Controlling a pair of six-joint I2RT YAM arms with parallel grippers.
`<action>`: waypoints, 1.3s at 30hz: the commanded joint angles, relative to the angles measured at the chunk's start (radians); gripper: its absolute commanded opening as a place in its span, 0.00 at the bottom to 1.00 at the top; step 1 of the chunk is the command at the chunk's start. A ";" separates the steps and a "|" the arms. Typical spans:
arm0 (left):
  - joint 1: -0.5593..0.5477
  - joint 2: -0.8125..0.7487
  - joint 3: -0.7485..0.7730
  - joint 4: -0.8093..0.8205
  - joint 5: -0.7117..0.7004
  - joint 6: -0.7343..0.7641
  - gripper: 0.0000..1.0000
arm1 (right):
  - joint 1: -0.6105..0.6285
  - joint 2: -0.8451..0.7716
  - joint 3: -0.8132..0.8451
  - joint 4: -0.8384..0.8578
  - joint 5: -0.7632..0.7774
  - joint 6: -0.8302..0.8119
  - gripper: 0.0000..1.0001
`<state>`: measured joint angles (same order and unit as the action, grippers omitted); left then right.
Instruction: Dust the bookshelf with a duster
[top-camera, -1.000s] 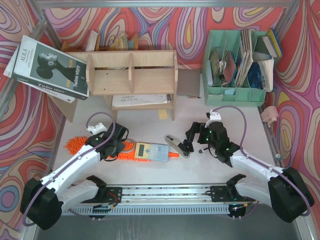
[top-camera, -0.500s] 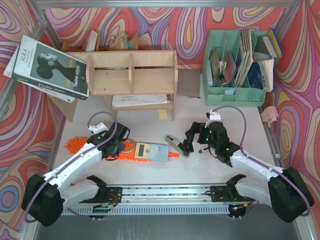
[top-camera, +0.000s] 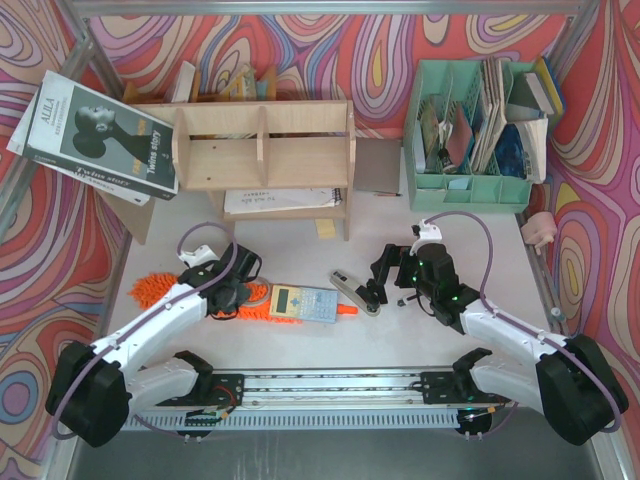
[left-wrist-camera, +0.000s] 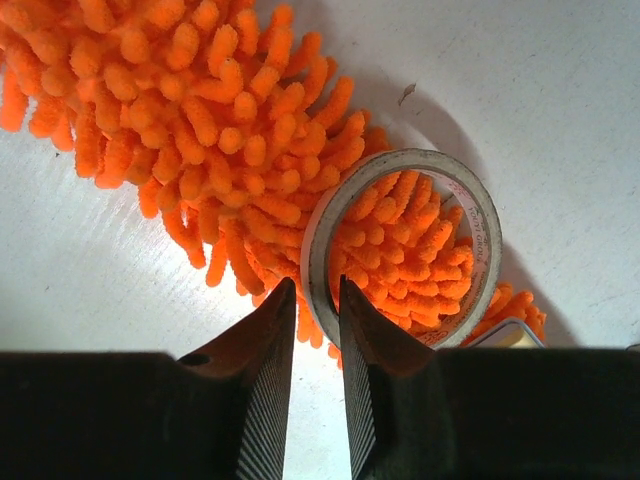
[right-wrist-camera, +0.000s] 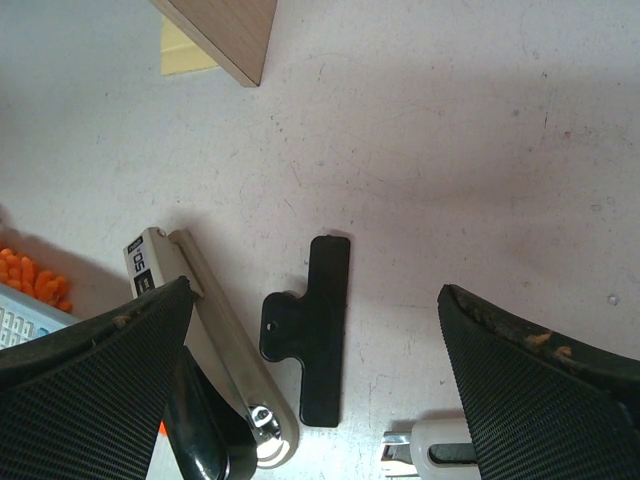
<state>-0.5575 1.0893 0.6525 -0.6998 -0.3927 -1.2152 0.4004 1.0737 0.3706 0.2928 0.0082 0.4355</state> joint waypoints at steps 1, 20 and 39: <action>-0.003 0.007 -0.007 -0.001 -0.006 0.013 0.30 | 0.007 -0.010 0.008 -0.006 0.021 0.008 0.98; -0.004 -0.054 0.029 -0.081 -0.044 0.019 0.23 | 0.007 0.006 0.017 -0.010 0.021 0.010 0.98; -0.002 -0.209 0.068 -0.134 -0.066 0.022 0.21 | 0.006 0.020 0.032 -0.017 0.016 0.013 0.98</action>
<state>-0.5575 0.8772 0.7120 -0.8871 -0.4366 -1.2076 0.4004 1.0893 0.3737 0.2836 0.0177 0.4381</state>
